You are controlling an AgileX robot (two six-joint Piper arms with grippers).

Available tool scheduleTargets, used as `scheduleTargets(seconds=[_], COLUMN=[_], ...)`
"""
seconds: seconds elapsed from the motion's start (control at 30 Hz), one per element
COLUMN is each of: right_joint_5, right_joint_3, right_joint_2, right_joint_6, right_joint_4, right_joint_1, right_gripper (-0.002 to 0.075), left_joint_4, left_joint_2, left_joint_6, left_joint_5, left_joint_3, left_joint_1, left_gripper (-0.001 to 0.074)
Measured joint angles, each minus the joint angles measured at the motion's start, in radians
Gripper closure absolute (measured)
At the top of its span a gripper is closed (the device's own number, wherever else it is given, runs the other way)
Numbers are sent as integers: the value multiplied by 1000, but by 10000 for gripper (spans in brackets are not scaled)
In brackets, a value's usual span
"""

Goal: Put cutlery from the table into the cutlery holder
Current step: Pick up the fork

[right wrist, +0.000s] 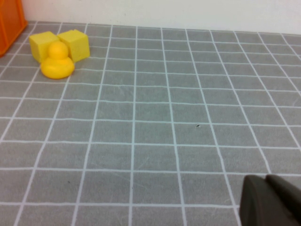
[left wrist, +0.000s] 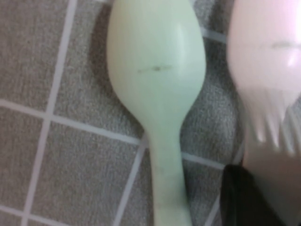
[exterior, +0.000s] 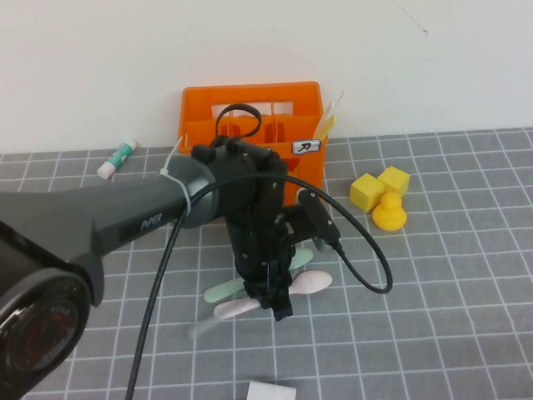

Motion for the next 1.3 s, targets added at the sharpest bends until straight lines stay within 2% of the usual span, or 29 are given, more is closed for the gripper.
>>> scheduleTargets(seconds=[0.3, 0.8, 1.03, 1.3], right_joint_5=[0, 0, 0, 0], right_joint_3=[0, 0, 0, 0], right_joint_2=[0, 0, 0, 0], right_joint_6=[0, 0, 0, 0], right_joint_4=[0, 0, 0, 0], right_joint_1=[0, 0, 0, 0], right_gripper=[729, 729, 729, 729], left_joint_4=[8, 10, -19, -79], left_joint_2=[-38, -292, -272, -143], left_joint_6=[-35, -116, -128, -128], left_joint_5=[75, 67, 121, 123], left_joint_3=[4, 6, 6, 6], left_joint_1=[0, 0, 0, 0], left_gripper=[622, 622, 622, 622])
